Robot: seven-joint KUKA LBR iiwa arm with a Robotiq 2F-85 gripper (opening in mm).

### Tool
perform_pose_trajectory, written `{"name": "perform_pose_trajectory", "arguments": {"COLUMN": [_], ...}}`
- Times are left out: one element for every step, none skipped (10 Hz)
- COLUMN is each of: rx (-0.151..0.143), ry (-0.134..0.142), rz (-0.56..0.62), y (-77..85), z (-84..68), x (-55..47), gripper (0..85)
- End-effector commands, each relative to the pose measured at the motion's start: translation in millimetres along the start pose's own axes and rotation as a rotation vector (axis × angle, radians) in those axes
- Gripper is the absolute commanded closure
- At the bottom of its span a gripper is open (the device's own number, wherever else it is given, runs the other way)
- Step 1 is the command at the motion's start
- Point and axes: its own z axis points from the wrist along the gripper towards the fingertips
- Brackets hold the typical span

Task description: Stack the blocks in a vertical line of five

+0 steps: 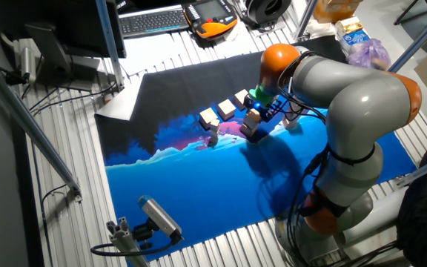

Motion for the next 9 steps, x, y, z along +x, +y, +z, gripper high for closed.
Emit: {"name": "perform_pose_trajectory", "arguments": {"rx": [0.007,0.017,0.022,0.028,0.036,0.040,0.048,0.052,0.061], "ry": [-0.015,-0.014,-0.008,-0.009,-0.011,-0.009,-0.013,-0.014,-0.012], "rz": [0.402,0.387,0.378,0.364,0.353,0.344,0.329,0.307,0.280], "y": [-0.8,-0.8,-0.6,-0.2,0.2,0.5,0.7,0.7,0.8], "z": [0.6,1.0,0.8,0.2,-0.5,-0.8,-0.4,0.8,1.9], "x": [0.4,1.3,2.0,3.5,5.2,6.6,7.2,7.0,7.0], "gripper": [85.0,85.0,85.0,85.0,85.0,85.0,85.0,85.0,85.0]}}
